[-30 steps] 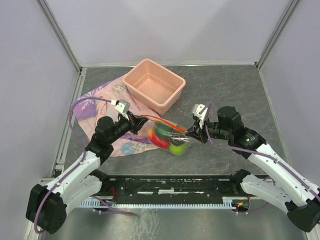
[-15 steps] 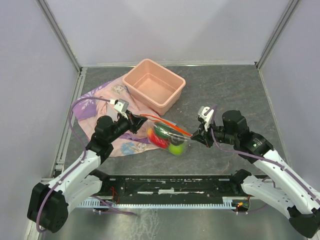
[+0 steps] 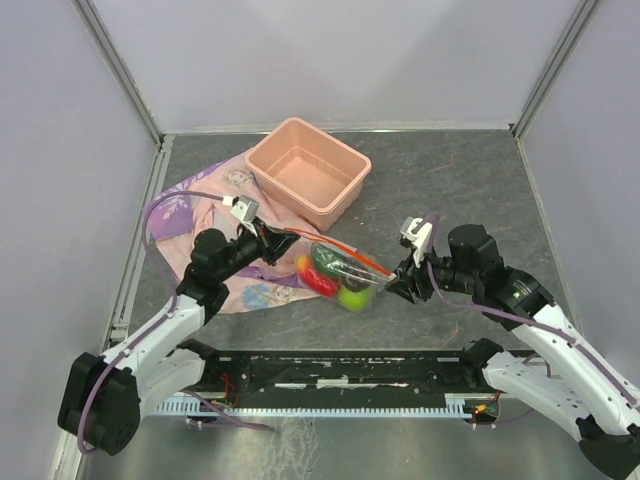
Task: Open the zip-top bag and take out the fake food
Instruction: Unzip the zipper food storage bag at the center of the board, then open the zipper of the food storage bag at the center of the board.
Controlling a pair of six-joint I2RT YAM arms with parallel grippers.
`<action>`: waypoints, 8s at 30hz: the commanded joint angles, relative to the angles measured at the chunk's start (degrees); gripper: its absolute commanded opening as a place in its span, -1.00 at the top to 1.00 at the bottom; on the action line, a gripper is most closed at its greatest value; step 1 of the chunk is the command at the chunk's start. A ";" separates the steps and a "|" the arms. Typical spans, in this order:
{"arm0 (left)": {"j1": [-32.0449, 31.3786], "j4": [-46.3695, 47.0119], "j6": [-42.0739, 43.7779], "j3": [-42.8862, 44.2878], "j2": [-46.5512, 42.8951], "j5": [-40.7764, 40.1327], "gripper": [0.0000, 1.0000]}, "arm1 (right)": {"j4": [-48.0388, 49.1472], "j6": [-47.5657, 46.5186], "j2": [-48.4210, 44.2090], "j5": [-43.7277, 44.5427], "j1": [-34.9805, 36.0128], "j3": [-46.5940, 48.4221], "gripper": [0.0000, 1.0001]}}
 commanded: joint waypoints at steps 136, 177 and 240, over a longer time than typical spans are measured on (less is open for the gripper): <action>-5.37 3.74 -21.39 -3.69 -4.78 3.08 -0.47 | 27.92 13.91 24.43 6.90 1.13 3.54 0.97; -31.79 3.85 -15.39 10.08 20.22 -33.83 -0.50 | 38.29 21.81 21.25 4.50 1.17 -1.54 0.97; -30.50 5.59 -12.45 15.51 44.04 -38.03 -0.71 | 41.79 22.70 24.61 4.10 1.20 -6.80 0.97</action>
